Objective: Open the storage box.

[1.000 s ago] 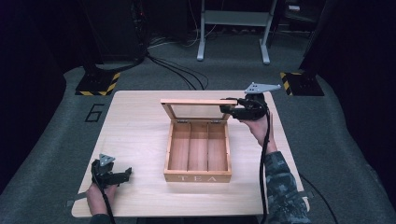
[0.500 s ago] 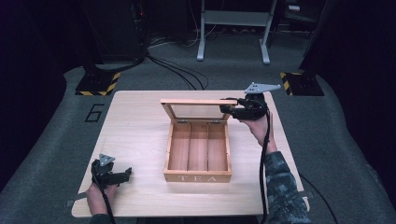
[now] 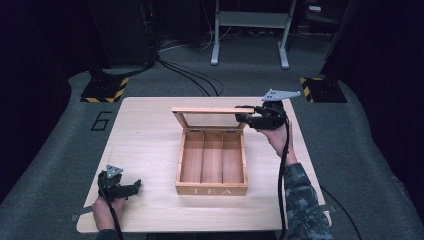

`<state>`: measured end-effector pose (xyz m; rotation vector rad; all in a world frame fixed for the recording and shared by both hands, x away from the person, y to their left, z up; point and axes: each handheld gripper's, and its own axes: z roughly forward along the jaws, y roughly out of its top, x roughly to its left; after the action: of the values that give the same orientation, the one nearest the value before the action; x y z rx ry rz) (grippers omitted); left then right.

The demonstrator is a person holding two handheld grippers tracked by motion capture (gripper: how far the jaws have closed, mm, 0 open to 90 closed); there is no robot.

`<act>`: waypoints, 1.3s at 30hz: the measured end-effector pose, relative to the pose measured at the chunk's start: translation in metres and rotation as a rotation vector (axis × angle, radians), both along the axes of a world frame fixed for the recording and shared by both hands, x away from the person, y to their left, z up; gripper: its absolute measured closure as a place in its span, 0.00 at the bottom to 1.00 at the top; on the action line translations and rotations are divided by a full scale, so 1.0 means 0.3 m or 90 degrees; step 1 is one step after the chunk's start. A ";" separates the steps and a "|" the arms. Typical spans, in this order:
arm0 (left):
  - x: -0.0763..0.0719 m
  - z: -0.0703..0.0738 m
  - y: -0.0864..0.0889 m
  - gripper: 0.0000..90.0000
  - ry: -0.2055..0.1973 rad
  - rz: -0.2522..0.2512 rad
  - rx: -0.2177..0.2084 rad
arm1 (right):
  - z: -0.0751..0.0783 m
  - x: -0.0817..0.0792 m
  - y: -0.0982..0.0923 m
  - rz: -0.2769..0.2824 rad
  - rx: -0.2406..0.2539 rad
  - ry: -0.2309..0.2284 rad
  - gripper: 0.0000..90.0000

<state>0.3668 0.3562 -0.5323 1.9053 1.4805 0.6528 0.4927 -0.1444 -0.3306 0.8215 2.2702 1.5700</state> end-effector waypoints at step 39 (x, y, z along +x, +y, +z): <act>0.000 0.000 -0.001 0.05 -0.003 0.001 0.002 | -0.156 -0.233 0.019 -0.044 -0.059 -0.074 0.40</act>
<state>0.3669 0.3560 -0.5323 1.9041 1.4801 0.6602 0.4227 -0.1386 -0.3775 0.7556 2.1902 1.4327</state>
